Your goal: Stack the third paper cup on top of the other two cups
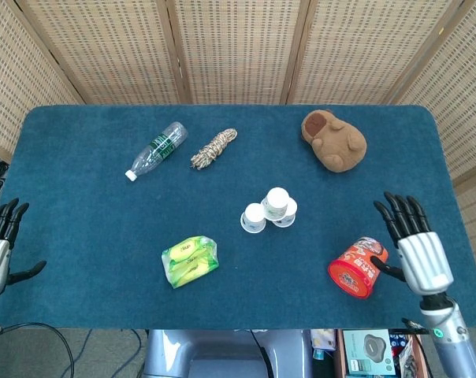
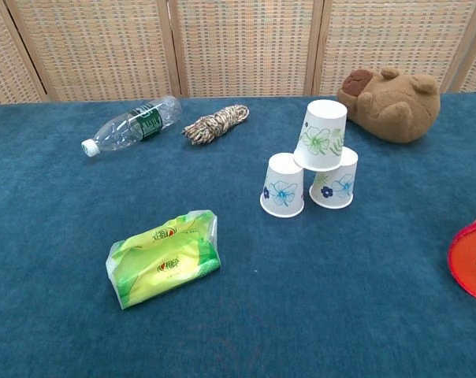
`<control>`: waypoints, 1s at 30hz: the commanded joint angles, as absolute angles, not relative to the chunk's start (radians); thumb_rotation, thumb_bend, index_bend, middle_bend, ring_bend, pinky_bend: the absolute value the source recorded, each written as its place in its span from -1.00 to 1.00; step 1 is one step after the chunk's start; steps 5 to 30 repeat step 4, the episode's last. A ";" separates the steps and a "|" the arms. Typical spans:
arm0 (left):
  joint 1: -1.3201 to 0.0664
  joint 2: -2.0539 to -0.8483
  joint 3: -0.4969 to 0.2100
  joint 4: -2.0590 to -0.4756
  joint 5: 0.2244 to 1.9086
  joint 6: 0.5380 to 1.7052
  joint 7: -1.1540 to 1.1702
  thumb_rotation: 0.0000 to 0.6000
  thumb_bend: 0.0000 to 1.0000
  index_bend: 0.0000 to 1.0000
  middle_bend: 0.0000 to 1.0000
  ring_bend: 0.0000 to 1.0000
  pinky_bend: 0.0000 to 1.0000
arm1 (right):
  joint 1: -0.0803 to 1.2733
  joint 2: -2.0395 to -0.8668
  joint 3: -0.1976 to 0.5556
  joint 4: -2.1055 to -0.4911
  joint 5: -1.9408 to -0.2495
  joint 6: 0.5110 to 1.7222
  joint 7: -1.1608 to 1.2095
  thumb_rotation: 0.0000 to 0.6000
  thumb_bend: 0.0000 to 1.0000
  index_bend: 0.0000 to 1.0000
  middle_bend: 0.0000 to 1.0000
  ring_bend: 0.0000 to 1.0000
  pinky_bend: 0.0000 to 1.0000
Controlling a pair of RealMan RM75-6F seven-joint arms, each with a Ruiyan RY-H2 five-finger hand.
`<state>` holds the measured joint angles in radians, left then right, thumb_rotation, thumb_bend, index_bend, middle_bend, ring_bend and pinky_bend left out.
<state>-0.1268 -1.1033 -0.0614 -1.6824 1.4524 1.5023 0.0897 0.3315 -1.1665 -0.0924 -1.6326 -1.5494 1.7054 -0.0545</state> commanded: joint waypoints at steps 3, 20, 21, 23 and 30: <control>-0.107 -1.107 -0.057 -1.653 1.463 1.528 0.050 1.00 -0.68 -1.00 -1.00 -1.00 -1.00 | 0.214 -1.250 -0.138 -1.486 -1.604 1.782 0.003 1.00 -1.00 -1.00 -1.00 -1.00 -1.00; -0.106 -1.106 -0.057 -1.649 1.462 1.528 0.043 1.00 -0.68 -1.00 -1.00 -1.00 -1.00 | 0.205 -1.257 -0.136 -1.475 -1.605 1.788 0.009 1.00 -1.00 -1.00 -1.00 -1.00 -1.00; -0.106 -1.106 -0.057 -1.649 1.462 1.528 0.043 1.00 -0.68 -1.00 -1.00 -1.00 -1.00 | 0.205 -1.257 -0.136 -1.475 -1.605 1.788 0.009 1.00 -1.00 -1.00 -1.00 -1.00 -1.00; -0.106 -1.106 -0.057 -1.649 1.462 1.528 0.043 1.00 -0.68 -1.00 -1.00 -1.00 -1.00 | 0.205 -1.257 -0.136 -1.475 -1.605 1.788 0.009 1.00 -1.00 -1.00 -1.00 -1.00 -1.00; -0.106 -1.106 -0.057 -1.649 1.462 1.528 0.043 1.00 -0.68 -1.00 -1.00 -1.00 -1.00 | 0.205 -1.257 -0.136 -1.475 -1.605 1.788 0.009 1.00 -1.00 -1.00 -1.00 -1.00 -1.00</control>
